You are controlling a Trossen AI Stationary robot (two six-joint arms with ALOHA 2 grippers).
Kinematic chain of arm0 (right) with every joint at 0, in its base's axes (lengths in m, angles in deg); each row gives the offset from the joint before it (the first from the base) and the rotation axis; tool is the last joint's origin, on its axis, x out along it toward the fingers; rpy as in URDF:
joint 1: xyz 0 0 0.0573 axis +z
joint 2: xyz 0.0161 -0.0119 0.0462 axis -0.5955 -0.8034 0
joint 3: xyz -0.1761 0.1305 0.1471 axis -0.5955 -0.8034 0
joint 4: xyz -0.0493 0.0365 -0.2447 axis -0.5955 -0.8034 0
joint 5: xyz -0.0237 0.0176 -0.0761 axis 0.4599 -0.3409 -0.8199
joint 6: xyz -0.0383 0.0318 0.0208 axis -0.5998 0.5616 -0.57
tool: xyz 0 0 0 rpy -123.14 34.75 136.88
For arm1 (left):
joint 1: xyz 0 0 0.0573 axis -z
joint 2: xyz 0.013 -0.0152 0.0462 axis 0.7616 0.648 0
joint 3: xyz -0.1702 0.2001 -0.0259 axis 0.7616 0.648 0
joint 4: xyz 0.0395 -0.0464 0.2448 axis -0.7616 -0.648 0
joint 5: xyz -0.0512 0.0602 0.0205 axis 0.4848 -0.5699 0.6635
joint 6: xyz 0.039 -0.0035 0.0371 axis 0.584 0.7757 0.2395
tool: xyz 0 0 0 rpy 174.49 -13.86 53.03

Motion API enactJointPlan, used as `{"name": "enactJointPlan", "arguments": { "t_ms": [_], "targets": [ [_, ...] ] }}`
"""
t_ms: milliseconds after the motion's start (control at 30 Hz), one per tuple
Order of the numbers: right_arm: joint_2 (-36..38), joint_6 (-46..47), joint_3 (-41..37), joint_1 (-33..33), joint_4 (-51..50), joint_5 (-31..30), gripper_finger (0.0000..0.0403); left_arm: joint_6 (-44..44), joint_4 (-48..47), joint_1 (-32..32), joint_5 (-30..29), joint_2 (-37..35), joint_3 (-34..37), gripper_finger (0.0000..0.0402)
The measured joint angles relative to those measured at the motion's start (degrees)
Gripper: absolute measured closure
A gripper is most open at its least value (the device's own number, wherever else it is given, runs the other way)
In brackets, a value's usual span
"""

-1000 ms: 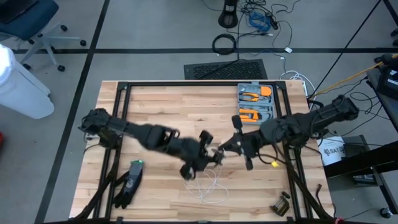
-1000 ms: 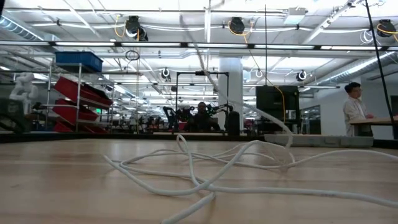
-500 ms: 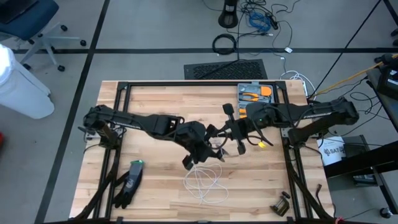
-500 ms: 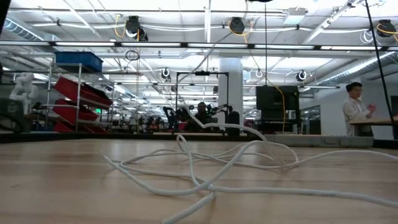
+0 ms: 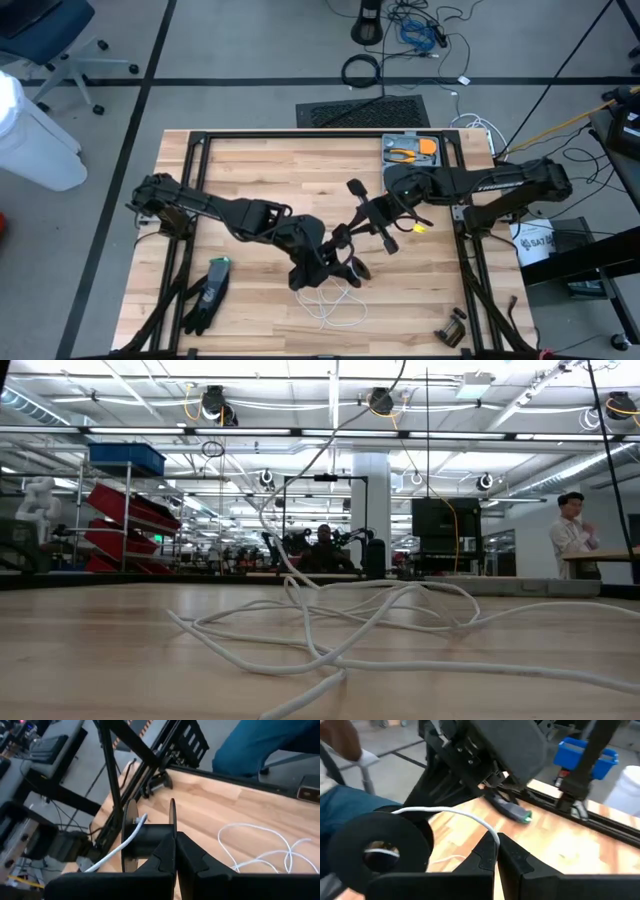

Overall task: Coil cords
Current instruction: Coil the white wire onto the spool

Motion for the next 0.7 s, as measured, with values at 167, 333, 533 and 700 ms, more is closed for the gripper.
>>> {"name": "enactJointPlan", "arguments": {
  "t_ms": [167, 333, 533, 700],
  "targets": [
    [-2.29, 2.44, -0.01, 0.13, -0.03, 0.44, 0.0403, 0.36, 2.07, 2.03, -0.01, 0.01, 0.0, 0.0401],
    [-4.93, 5.1, 0.0, 0.42, -0.16, 0.79, 0.0403, 1.71, 4.32, 4.28, -0.6, 0.01, 0.0, 0.0401],
    [-5.69, 8.38, 0.01, 2.39, -2.04, 0.08, 0.0403, 1.32, 5.6, 6.79, -9.18, 0.01, 0.0, 0.0401],
    [-5.69, 12.8, 0.0, 5.78, -6.04, -4.72, 0.0403, -0.5, 5.6, 8.25, -14.53, 0.01, 0.0, 0.0401]
  ]
}}
